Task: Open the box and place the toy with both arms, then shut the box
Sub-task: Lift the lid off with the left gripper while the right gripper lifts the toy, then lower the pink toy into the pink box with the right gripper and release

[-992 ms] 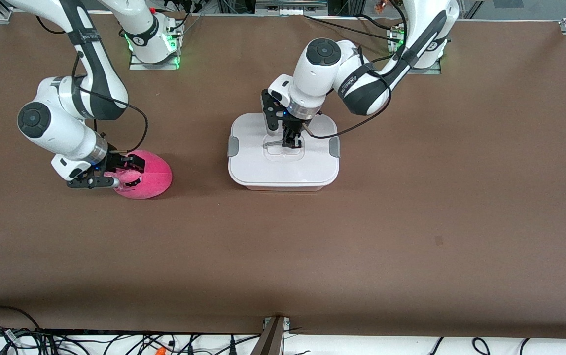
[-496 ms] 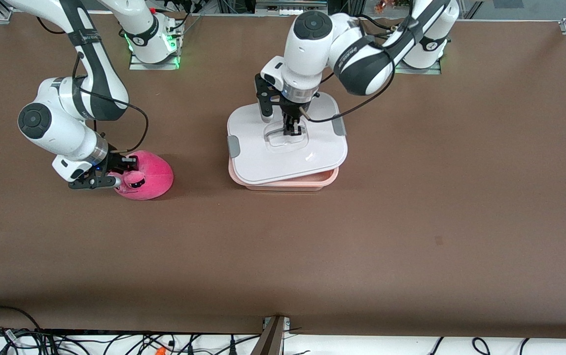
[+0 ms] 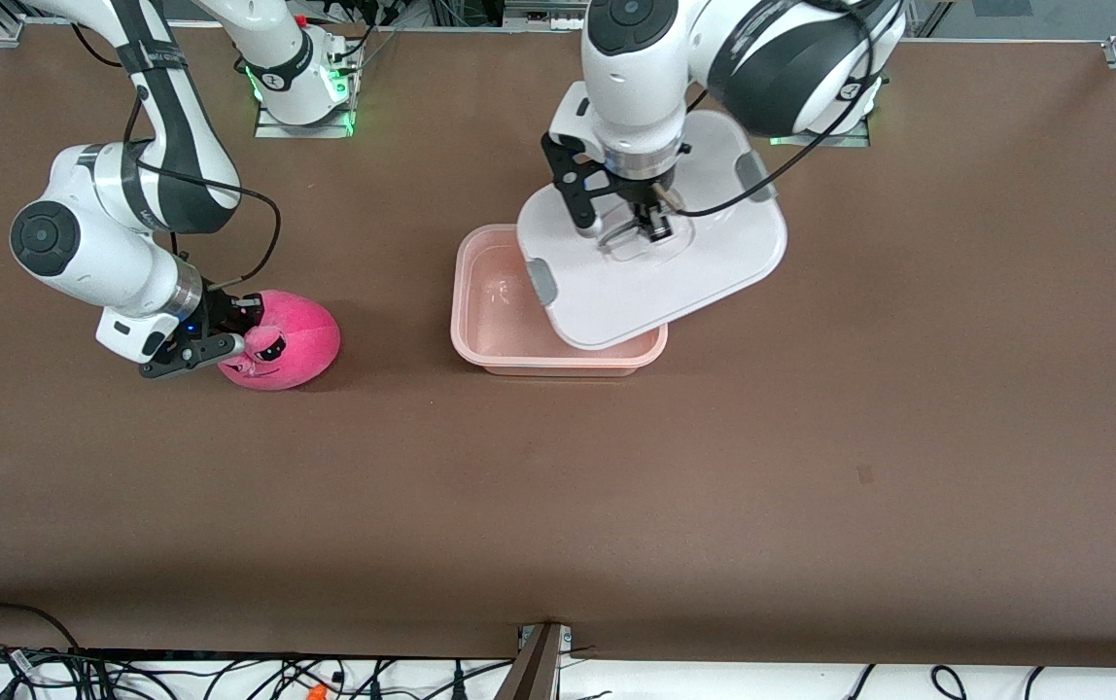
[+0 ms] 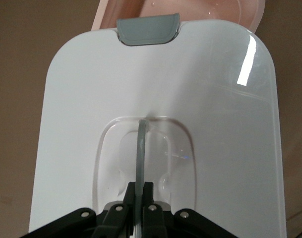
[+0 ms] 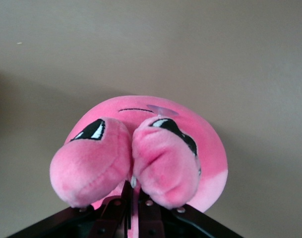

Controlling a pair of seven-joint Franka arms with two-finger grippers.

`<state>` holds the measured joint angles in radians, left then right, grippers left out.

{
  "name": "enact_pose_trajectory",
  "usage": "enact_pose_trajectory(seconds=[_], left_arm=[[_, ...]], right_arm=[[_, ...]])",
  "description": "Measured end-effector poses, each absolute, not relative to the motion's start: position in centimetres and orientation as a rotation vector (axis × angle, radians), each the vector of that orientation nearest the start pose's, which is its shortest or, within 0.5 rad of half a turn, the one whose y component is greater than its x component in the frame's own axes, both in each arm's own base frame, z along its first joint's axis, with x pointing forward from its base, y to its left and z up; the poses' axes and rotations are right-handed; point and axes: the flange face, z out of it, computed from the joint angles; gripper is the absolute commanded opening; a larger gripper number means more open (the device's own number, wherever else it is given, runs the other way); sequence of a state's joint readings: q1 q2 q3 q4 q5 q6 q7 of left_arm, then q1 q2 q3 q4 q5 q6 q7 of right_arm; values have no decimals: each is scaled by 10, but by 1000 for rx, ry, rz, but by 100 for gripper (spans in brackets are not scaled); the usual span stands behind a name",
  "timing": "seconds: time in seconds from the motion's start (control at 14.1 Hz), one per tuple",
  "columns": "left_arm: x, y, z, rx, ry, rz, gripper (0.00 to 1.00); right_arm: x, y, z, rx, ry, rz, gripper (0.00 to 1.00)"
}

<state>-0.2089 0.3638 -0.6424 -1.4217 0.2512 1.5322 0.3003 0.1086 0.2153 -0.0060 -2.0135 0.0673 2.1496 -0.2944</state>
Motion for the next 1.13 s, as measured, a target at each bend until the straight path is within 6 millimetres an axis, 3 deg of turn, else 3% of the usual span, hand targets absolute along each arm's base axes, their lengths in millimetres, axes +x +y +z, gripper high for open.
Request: enact_pose_trajectory(seconds=[0.14,0.35,0.71,0.92,1.13], left_arm=[[486,-391,528,-2576,1584,329,0],[507,-341,543,-2607,1493,409,0],[553,-226,566,-2578,1618,448,0],[576,-155,572,-2587,1649,442,0],[596,-99,569,-2514,1790,407,0]], right_arm=[[583,94,369,-2997,-654,147,0],[579,158,421,-2958,-862,177,0],[543,279,489,-2908,-1277,139,0],[503,356,503,-2840,-1520,99,0],[469,418,494,-2771,-1724,89,0]])
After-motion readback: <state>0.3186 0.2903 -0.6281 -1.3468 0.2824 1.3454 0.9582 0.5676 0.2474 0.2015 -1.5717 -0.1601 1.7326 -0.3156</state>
